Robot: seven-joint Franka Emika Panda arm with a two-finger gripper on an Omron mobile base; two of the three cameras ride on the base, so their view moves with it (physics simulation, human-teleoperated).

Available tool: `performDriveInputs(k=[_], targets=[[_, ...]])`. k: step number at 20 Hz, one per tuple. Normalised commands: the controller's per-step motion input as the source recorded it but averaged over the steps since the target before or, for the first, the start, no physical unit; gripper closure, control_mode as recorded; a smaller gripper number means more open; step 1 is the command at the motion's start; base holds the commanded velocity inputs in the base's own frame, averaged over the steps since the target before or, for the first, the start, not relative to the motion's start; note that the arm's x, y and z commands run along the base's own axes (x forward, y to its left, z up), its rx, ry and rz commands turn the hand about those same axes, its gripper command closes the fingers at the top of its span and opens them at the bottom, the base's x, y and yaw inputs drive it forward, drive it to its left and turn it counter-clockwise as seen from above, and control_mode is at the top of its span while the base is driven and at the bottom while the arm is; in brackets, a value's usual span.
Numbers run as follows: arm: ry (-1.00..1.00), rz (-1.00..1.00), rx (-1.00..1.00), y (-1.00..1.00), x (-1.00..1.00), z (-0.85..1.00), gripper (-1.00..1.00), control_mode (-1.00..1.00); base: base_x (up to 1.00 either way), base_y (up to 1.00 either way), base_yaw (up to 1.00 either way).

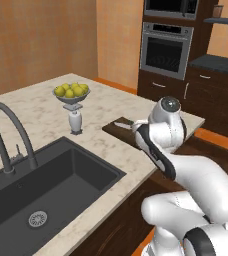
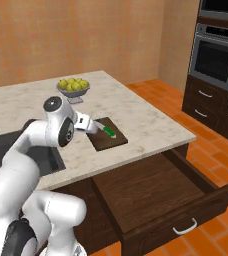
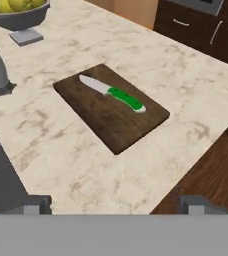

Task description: Pick up the knife from the drawer and place it on the cutting board. Then place the meat from the plate to the cutting board.

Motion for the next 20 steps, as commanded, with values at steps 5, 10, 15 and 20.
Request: performDriveInputs(k=[5,10,15,20], targets=[[-0.03,0.02,0.00,0.00,-0.16,0.00,-1.00,1.00,-0.71,0.00,0.11],[0.00,0.00,0.00,0.00,0.00,0.00,-1.00,1.00,-0.95,0.00,0.16],[0.00,0.00,0.00,0.00,0.00,0.00,-1.00,1.00,-0.24,0.00,0.31],[0.00,0.00,0.00,0.00,0.00,0.00,-1.00,1.00,0.00,0.00,0.47]])
